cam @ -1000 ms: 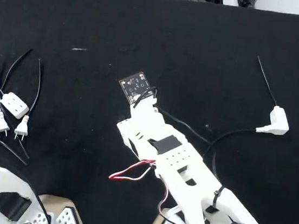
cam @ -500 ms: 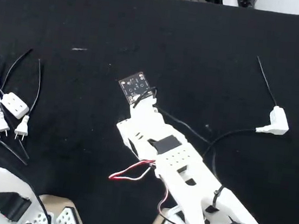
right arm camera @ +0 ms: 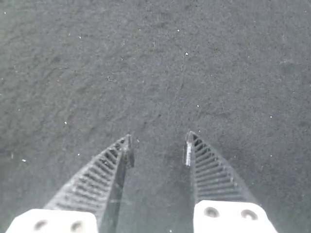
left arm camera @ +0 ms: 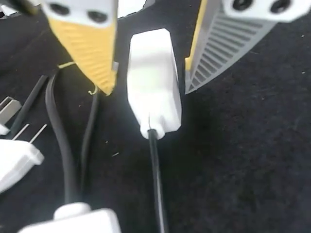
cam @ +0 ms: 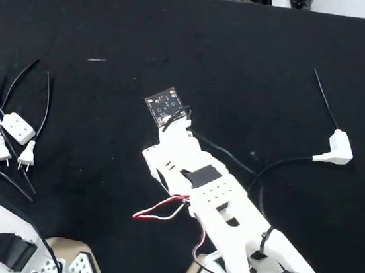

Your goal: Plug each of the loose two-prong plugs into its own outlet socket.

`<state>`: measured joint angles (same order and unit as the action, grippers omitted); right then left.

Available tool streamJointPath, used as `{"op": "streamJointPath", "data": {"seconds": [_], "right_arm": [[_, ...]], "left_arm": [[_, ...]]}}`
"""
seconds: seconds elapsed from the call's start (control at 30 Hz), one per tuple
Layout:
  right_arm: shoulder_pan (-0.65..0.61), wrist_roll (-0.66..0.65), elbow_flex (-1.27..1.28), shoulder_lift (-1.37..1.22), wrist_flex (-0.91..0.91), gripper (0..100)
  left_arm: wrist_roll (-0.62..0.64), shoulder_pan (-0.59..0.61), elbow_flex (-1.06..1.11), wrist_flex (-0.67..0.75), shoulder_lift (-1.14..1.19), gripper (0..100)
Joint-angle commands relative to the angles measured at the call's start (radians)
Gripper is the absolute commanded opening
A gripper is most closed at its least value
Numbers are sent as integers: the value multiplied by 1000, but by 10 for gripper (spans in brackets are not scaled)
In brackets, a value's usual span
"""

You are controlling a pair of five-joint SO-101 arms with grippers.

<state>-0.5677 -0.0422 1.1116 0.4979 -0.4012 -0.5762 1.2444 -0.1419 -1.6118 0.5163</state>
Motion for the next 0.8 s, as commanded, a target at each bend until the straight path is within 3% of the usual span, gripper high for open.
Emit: {"op": "streamJointPath", "data": {"seconds": [0.0, 0.03, 0.1, 0.3, 0.77], "right_arm": [[-12, 2, 1, 30, 25, 167], [-12, 2, 1, 30, 25, 167], [-12, 2, 1, 30, 25, 167], [-12, 2, 1, 30, 25, 167], [-12, 2, 1, 30, 25, 167]], "left_arm": [[-9, -4, -33, -6, -11, 55], [-9, -4, -33, -8, -11, 16], [-11, -1, -41, -48, -11, 58], [-14, 5, -41, -140, -60, 30], [-8, -13, 85, -146, -503, 30]]}}
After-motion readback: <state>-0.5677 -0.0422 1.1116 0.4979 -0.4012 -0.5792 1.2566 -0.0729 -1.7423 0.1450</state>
